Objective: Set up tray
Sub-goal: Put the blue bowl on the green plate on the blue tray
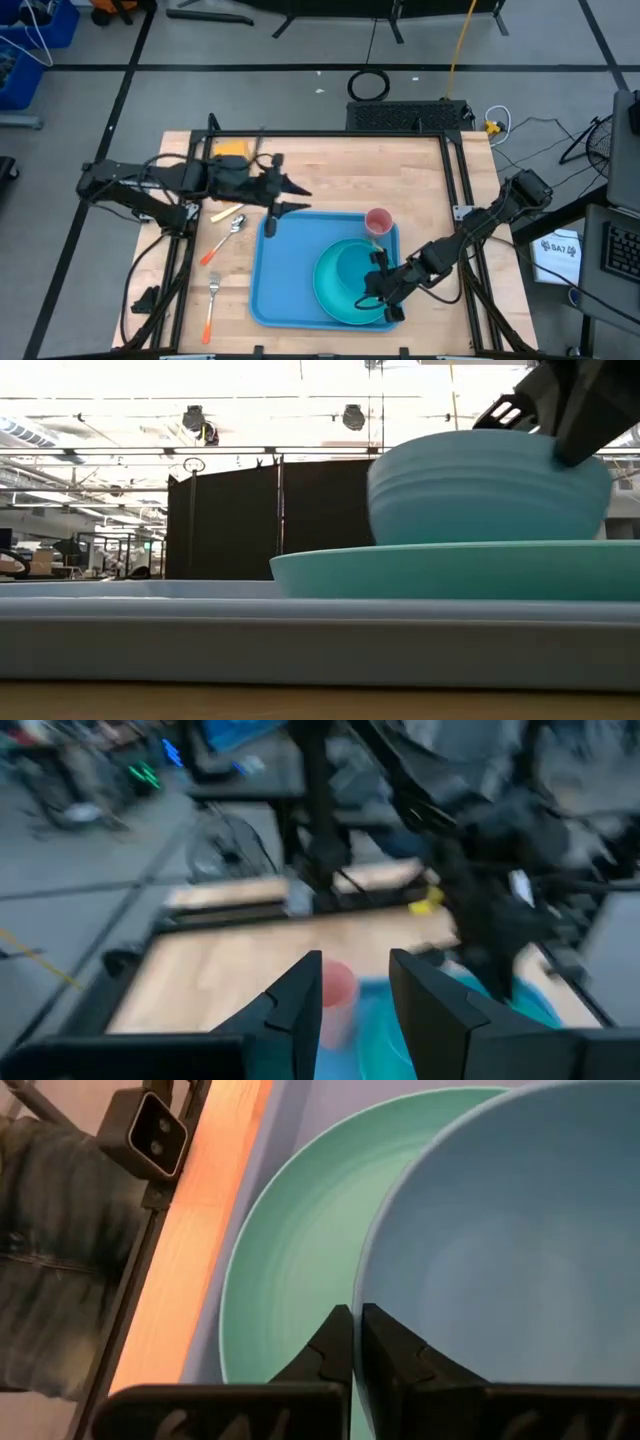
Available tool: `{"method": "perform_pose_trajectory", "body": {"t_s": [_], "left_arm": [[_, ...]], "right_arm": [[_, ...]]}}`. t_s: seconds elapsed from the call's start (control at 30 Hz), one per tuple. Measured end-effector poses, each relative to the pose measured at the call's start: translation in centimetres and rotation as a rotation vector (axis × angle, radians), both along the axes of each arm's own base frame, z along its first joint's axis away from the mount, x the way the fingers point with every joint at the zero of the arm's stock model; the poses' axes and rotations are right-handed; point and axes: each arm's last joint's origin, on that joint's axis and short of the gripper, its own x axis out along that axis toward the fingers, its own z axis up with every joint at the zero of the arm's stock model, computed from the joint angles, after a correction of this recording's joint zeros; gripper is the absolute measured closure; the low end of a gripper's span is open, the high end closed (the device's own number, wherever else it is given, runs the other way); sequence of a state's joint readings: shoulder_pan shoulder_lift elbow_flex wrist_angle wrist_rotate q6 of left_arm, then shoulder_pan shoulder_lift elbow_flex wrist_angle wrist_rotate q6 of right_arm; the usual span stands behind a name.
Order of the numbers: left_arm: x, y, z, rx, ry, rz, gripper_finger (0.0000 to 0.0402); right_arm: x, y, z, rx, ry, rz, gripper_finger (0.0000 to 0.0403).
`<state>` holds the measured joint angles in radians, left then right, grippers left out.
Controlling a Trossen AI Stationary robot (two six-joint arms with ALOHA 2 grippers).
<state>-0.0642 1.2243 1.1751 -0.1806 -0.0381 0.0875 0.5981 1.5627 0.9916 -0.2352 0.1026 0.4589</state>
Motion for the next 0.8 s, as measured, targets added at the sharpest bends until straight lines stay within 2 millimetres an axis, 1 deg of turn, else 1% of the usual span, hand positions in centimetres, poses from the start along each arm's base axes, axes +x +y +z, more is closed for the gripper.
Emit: {"method": "perform_pose_trajectory", "body": {"t_s": [0.13,0.27,0.33,0.47,0.57,0.67,0.8], "left_arm": [[-2.6,0.7,-2.7,-0.045,-0.102,0.086,0.0277],[-5.3,0.9,-4.8,-0.095,-0.178,0.100,0.0277],[-6.4,1.0,-6.0,-0.114,-0.185,0.105,0.0277],[-7.9,1.0,-8.6,-0.134,-0.190,0.138,0.0277],[-8.7,0.9,-10.5,-0.139,-0.218,0.134,0.0277],[-9.5,0.9,-11.9,-0.138,-0.257,0.132,0.0277],[-10.9,1.5,-14.1,-0.161,-0.289,0.243,0.0277]], "right_arm": [[-0.1,0.0,-0.1,0.028,0.033,0.001,0.0403],[-0.3,-0.4,-0.4,0.027,0.073,-0.002,0.0403],[-0.1,-0.6,-0.6,0.049,0.073,-0.005,0.0403],[-0.1,-0.8,-1.0,0.070,0.071,-0.015,0.0403],[-0.1,-0.8,-1.2,0.091,0.044,-0.022,0.0403],[0.0,-0.7,-1.2,0.106,0.025,-0.025,0.0403],[0.1,-0.8,-1.2,0.098,0.021,-0.033,0.0403]]}}
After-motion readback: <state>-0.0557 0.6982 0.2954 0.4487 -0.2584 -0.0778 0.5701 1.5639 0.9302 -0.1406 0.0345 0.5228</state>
